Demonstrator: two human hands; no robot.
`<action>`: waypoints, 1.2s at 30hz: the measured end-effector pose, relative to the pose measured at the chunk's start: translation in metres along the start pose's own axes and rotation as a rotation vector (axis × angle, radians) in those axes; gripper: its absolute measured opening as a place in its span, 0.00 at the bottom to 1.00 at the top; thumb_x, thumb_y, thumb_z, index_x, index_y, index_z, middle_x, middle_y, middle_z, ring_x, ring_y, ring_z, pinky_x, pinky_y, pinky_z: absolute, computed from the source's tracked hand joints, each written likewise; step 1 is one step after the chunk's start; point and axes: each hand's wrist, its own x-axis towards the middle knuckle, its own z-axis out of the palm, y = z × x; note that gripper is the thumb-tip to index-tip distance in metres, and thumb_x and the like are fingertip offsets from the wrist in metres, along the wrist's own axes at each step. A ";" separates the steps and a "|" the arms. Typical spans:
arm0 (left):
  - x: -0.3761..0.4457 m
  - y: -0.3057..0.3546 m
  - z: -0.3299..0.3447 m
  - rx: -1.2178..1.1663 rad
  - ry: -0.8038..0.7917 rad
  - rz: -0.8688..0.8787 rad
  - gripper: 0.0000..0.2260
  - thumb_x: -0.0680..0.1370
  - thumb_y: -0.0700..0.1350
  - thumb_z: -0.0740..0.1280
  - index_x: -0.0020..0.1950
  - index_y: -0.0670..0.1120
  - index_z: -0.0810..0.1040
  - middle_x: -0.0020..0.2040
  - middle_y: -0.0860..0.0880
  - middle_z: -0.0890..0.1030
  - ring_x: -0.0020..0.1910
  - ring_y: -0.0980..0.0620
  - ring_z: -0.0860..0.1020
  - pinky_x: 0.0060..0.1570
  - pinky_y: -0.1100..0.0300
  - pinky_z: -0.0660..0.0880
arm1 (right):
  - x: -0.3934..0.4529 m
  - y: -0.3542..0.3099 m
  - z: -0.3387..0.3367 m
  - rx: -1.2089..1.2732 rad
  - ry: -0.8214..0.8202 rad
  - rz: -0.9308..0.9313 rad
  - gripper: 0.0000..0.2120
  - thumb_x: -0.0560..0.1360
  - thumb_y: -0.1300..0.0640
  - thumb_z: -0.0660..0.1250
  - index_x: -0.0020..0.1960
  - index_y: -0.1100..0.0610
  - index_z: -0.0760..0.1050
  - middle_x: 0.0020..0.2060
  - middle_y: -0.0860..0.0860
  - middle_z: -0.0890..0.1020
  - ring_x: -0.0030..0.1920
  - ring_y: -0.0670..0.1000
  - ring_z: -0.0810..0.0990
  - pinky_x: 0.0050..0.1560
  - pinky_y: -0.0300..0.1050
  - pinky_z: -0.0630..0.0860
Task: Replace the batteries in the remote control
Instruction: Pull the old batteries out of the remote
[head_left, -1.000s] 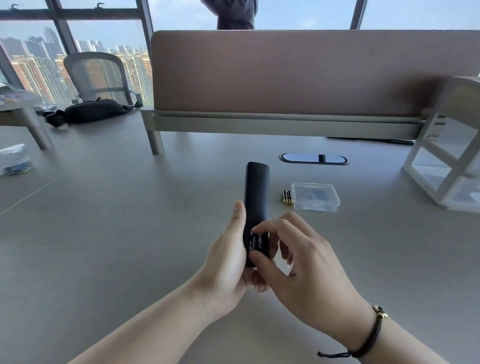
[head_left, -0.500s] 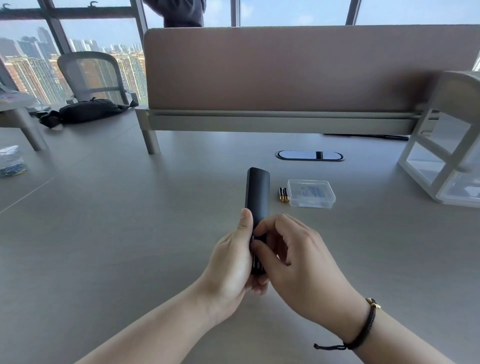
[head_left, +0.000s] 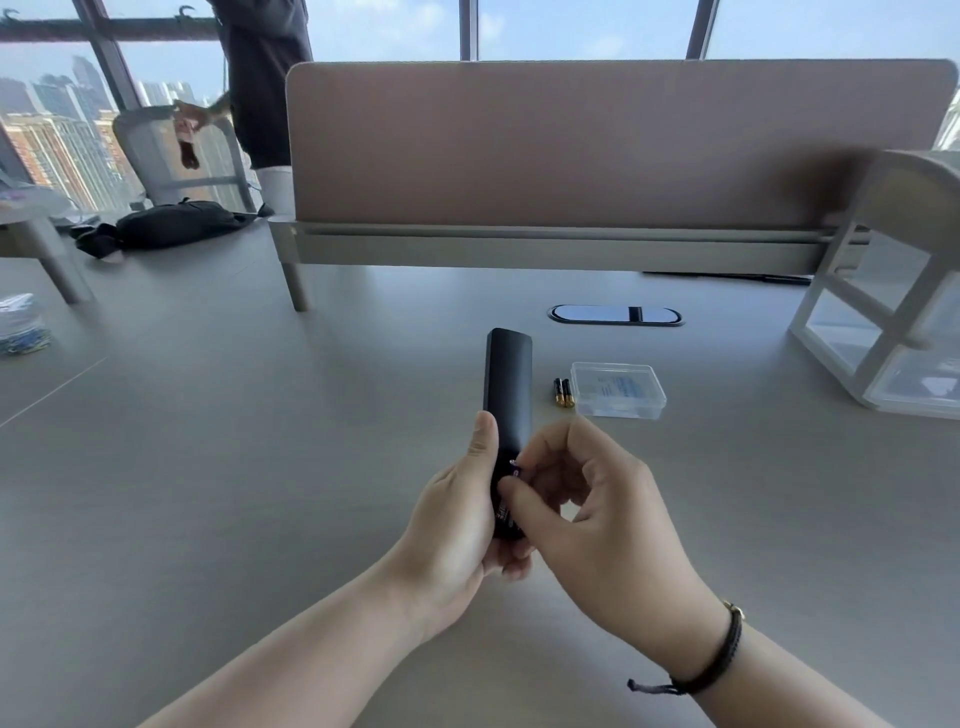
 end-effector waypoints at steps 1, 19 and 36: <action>0.001 0.000 -0.001 -0.005 -0.005 0.000 0.27 0.77 0.65 0.54 0.44 0.42 0.77 0.30 0.44 0.72 0.24 0.48 0.68 0.25 0.60 0.63 | 0.002 0.001 -0.001 0.112 0.016 0.049 0.10 0.71 0.68 0.71 0.41 0.56 0.73 0.27 0.54 0.81 0.25 0.57 0.81 0.28 0.52 0.78; 0.010 0.008 -0.012 -0.255 0.085 0.025 0.26 0.79 0.65 0.53 0.51 0.42 0.73 0.30 0.45 0.70 0.23 0.50 0.63 0.23 0.62 0.57 | 0.034 0.051 -0.017 -0.409 0.108 0.183 0.07 0.74 0.56 0.70 0.51 0.47 0.81 0.37 0.42 0.81 0.28 0.42 0.75 0.32 0.27 0.69; 0.004 0.002 -0.005 -0.103 -0.056 -0.048 0.30 0.75 0.70 0.50 0.39 0.46 0.77 0.34 0.47 0.73 0.23 0.50 0.65 0.26 0.61 0.61 | 0.012 0.018 -0.014 -0.361 -0.093 -0.257 0.10 0.69 0.52 0.72 0.51 0.48 0.80 0.37 0.42 0.77 0.34 0.49 0.76 0.33 0.37 0.73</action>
